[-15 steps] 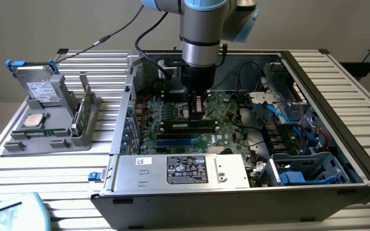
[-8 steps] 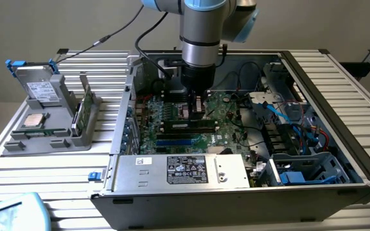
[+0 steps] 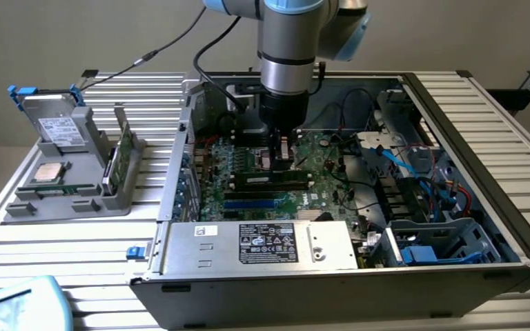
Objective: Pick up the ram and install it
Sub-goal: 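Insert the ram into the slot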
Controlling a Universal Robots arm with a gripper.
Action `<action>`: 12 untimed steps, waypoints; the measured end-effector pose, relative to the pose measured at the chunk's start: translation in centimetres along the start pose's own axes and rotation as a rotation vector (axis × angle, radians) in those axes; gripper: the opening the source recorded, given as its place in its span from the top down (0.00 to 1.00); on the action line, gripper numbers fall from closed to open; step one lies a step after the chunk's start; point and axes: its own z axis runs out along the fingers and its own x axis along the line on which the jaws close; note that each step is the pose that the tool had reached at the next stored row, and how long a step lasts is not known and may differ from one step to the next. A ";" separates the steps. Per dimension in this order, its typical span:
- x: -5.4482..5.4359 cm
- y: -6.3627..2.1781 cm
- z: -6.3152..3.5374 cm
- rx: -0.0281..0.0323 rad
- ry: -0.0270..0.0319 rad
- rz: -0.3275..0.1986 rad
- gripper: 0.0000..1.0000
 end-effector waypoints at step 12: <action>-0.1 -0.01 -0.02 -0.0078 0.0248 0.001 0.85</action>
